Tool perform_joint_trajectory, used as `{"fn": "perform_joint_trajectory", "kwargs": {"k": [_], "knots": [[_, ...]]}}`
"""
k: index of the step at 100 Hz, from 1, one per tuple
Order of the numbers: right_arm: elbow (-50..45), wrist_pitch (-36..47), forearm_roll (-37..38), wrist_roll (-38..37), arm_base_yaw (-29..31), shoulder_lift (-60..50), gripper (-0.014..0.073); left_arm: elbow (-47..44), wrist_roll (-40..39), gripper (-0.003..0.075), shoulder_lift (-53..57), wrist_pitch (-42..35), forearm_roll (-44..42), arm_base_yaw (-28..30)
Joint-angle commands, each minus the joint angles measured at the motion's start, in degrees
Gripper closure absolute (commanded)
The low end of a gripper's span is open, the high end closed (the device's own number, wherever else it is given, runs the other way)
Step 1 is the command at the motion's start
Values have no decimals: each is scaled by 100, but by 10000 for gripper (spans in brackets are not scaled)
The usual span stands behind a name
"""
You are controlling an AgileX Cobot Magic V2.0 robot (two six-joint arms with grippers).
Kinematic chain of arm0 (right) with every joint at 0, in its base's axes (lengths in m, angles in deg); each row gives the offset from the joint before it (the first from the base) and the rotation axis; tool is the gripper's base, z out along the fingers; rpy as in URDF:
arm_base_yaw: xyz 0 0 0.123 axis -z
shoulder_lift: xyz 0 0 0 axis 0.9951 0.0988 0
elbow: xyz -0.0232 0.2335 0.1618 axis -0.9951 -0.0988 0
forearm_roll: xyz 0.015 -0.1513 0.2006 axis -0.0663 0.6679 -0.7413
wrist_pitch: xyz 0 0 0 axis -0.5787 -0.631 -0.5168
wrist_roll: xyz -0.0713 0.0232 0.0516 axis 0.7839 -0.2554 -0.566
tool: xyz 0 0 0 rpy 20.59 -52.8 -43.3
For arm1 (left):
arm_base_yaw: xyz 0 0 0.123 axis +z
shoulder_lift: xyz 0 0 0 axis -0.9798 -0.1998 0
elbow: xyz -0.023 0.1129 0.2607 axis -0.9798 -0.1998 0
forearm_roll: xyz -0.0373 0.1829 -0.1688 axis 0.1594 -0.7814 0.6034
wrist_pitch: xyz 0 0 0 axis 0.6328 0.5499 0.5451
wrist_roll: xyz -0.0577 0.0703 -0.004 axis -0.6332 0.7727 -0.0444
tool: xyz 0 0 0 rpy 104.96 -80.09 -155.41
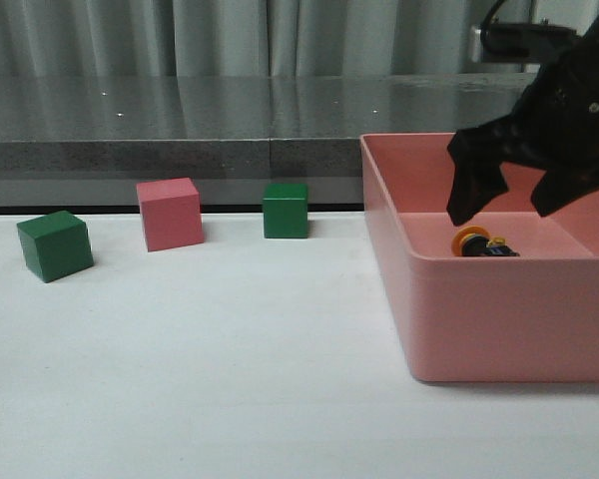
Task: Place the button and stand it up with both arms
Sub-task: 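Grasp the yellow-capped button in the pink bin with the right gripper and lift, then carry the button out of the bin toward the cubes and lower it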
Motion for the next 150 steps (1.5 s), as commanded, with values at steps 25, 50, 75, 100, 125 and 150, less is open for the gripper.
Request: {"fn": "perform_joint_trajectory", "kwargs": {"k": [25,50,75,100,125,150], "knots": [[222,383,12,77,12,362,178,-262,-44,740,174,-433,45,-43],[516,-229,12,77,12,352,615,-262,-44,740,174,-433,45,-43],[1616,-1437,26,503,-132,-82,610,-262,-44,740,174,-433,45,-43],[3102,-2471,-333,2040,-869,-139,610,-262,-44,740,174,-433,45,-43],[3602,-2637,-1552,4824,-1626,482,610,-262,-44,740,174,-433,45,-43],[3602,-2500,-1706,6075,-2206,1466,610,-262,-44,740,174,-433,45,-43]]}}
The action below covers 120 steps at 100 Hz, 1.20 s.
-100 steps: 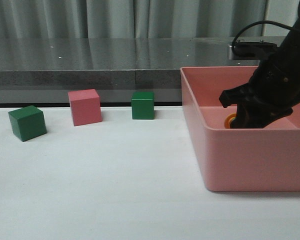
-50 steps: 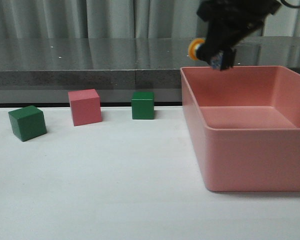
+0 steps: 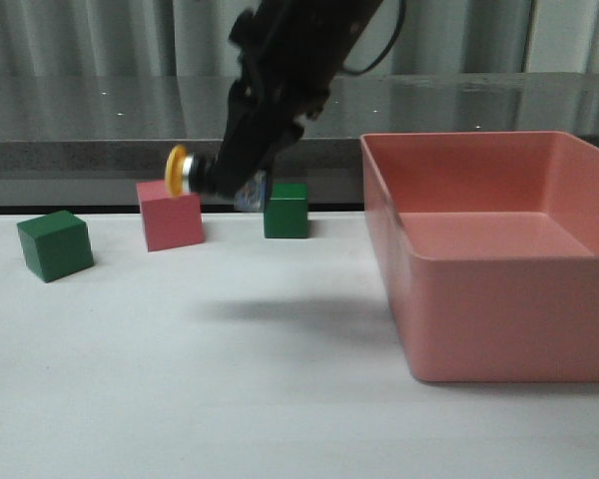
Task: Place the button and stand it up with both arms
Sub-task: 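Carry the button out of the bin toward the cubes and lower it, then open the right gripper, release the button on its side, and withdraw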
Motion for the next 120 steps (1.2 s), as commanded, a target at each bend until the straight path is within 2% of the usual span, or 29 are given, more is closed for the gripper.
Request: {"fn": "perform_joint_trajectory", "kwargs": {"k": [1,22,29,38,54,62,71,80,87,98,101,120], "knots": [[187,267,-233,437,-149,-13,610,-262,-44,740,174,-433,45,-33],[187,555,-216,501,-346,489,609,-262,-44,740,174,-433,45,-33],[187,572,-216,501,-346,541,585,-262,-44,740,174,-433,45,-33],[187,572,-216,501,-346,560,472,-262,-44,740,174,-433,45,-33],[187,572,-216,501,-346,560,130,-262,-44,740,174,-433,45,-33],[187,572,-216,495,-346,540,74,-262,-44,740,174,-433,45,-33],[187,576,-216,325,-340,421,96,-262,-44,740,174,-433,45,-33],[187,576,-213,-39,-297,170,178,-262,-44,740,174,-433,45,-33],[187,569,-184,-395,-221,-110,309,-262,-44,740,174,-433,45,-33],[187,478,-125,-839,-15,-631,610,-262,-44,740,174,-433,45,-33],[180,443,-125,-910,53,-772,660,-262,-44,740,174,-433,45,-33],[-142,662,-125,-1971,710,-1867,654,-262,-44,740,174,-433,45,-33]]}}
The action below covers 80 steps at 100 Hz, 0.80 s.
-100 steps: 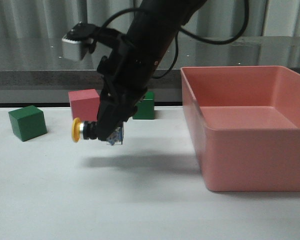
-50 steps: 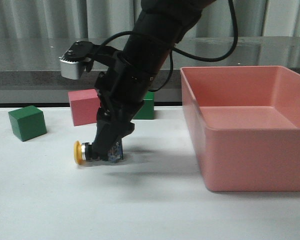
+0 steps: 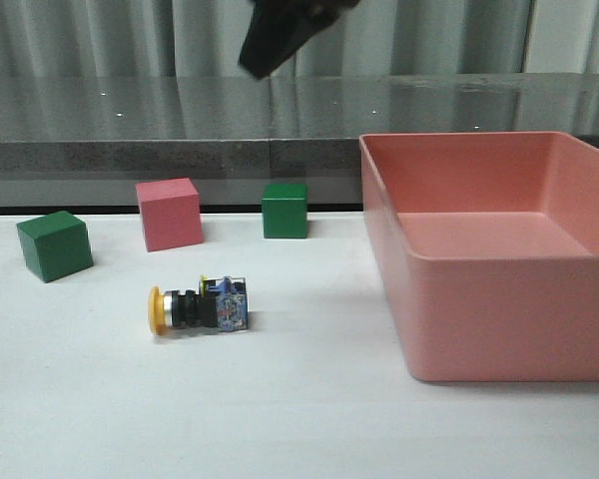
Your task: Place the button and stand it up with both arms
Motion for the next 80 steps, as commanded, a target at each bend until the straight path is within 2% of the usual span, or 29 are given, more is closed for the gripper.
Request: {"fn": "perform_joint_trajectory", "kwargs": {"k": [1,13,49,68,80], "knots": [[-89,327,-111,-607,347,-865,654,-262,-44,740,174,-433,45,-33],[-813,784,-106,-974,843,-1741,654,-262,-44,740,174,-433,45,-33],[-4124,2615,-106,-1512,2119,-4944,654,-262,-44,740,174,-433,45,-33],[-5820,3917,-106,-1588,2375,-6674,654,-262,-44,740,174,-433,-1,-33],[-6658,4152,-106,-1588,2401,-7639,654,-262,-2,740,174,-433,-190,-33]]}}
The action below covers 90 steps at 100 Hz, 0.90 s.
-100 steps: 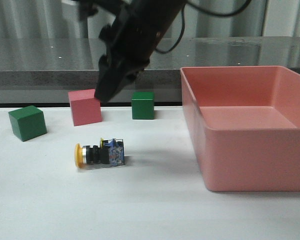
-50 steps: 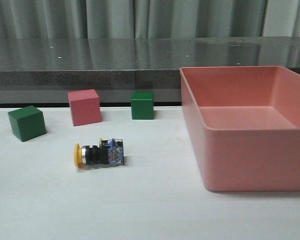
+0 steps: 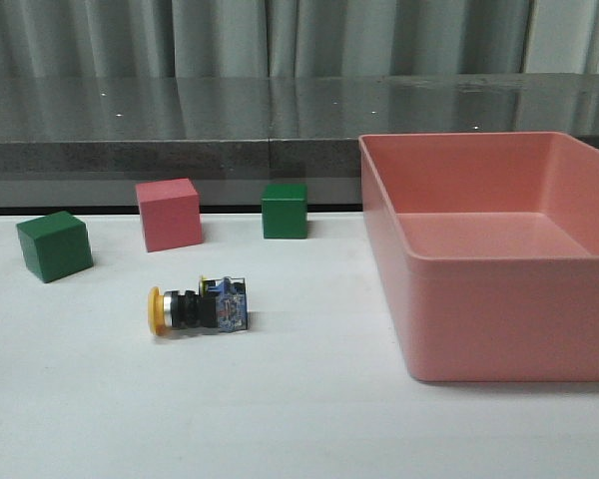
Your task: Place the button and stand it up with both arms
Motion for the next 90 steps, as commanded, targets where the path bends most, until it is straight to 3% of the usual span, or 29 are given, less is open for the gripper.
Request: {"fn": "perform_joint_trajectory", "kwargs": {"k": [1,25,77,84,90], "knots": [[-467,651,-94,-36,47,-619,654,-262,-2,740,174,-433,-69,-33],[-1337,529,-94,-36,47,-1397,654,-262,-2,740,174,-433,-69,-33],[-1375,475,-94,-36,47,-1391,654,-151,-2,736,174,-1159,530,-33],[-1375,475,-94,-36,47,-1391,654,24,-44,690,141,-922,497,-38],[-1375,469,-94,-36,47,-1391,654,197,-44,590,95,-844,483,-38]]}}
